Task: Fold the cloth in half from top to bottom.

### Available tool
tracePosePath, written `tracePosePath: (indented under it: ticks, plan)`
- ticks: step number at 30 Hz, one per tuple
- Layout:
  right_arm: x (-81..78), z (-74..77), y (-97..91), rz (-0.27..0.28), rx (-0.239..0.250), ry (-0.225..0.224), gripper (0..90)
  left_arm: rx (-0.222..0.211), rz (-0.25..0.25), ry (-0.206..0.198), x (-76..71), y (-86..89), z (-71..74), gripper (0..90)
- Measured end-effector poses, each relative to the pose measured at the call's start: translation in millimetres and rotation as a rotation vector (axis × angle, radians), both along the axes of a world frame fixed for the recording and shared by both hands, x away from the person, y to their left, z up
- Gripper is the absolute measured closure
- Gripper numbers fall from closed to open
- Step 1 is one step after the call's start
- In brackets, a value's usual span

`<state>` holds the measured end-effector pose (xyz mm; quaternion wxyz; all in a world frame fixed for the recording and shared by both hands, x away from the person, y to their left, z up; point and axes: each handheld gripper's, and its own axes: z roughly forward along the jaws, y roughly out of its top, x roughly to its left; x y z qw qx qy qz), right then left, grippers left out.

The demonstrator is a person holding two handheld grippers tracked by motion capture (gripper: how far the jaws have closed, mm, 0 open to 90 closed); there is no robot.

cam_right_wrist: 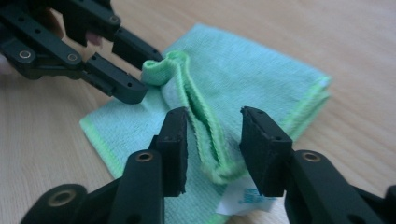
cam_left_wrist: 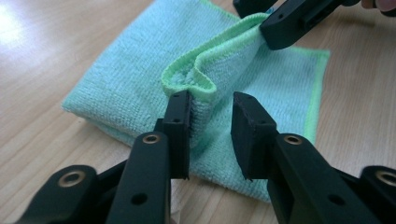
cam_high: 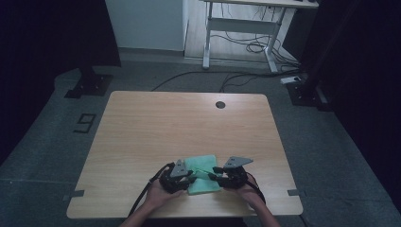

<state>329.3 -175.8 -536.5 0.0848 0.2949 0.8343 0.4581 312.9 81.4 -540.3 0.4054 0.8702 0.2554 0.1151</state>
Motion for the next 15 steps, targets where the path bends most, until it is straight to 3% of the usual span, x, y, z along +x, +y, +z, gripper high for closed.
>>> tracePosePath:
  ticks: [5,11,15]
  plan:
    - [-1.3,-4.6,6.8,0.019,-0.022,0.009,68.4,0.039,0.010,-0.019,3.1,-1.8,-2.5,70.1]
    - [9.4,-8.1,7.2,-0.033,-0.019,0.042,77.9,0.045,0.035,-0.008,21.5,-2.0,-2.5,72.1]
    - [19.2,-9.1,10.9,-0.075,-0.013,0.040,81.0,0.053,0.058,0.007,39.1,-2.3,-0.4,77.2]
